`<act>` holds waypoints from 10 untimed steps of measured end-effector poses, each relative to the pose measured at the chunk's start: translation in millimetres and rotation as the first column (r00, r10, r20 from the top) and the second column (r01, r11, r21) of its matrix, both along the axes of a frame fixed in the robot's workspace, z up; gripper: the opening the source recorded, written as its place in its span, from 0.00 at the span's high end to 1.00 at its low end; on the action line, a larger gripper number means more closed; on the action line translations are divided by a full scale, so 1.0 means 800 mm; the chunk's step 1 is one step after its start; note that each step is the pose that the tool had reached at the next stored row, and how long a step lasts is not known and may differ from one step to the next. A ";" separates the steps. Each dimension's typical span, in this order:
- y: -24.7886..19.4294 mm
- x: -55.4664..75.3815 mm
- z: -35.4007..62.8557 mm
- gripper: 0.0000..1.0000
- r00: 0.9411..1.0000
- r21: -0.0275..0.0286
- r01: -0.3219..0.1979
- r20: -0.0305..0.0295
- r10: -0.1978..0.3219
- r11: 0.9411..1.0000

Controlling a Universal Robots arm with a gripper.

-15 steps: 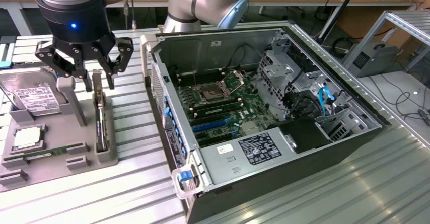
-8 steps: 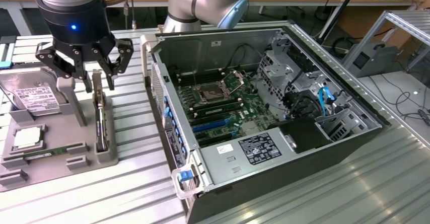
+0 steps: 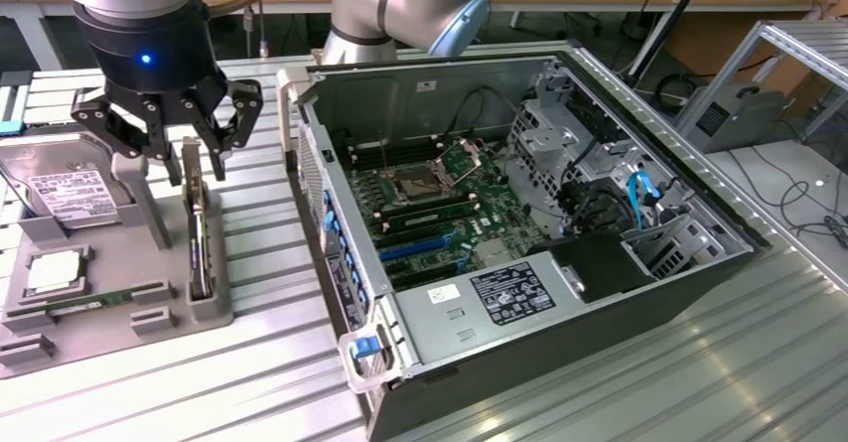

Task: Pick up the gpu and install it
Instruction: 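Pick up the gpu and move the gpu toward the slot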

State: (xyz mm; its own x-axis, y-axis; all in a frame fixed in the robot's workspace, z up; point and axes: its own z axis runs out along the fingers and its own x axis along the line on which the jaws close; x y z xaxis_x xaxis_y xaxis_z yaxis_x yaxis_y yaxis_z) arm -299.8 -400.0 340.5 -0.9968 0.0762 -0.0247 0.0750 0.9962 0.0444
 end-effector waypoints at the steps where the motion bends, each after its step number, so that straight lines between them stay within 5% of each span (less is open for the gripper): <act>1: 0.0000 0.000 -0.001 0.56 1.000 0.000 0.000 0.000 0.000 1.000; 10: -0.0001 -0.001 -0.005 0.56 1.000 0.000 0.000 0.000 0.000 1.000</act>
State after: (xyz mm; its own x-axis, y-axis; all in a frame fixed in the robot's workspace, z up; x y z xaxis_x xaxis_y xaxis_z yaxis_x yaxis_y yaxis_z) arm -300.5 -400.1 336.5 -0.9968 0.0762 -0.0247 0.0751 0.9962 0.0443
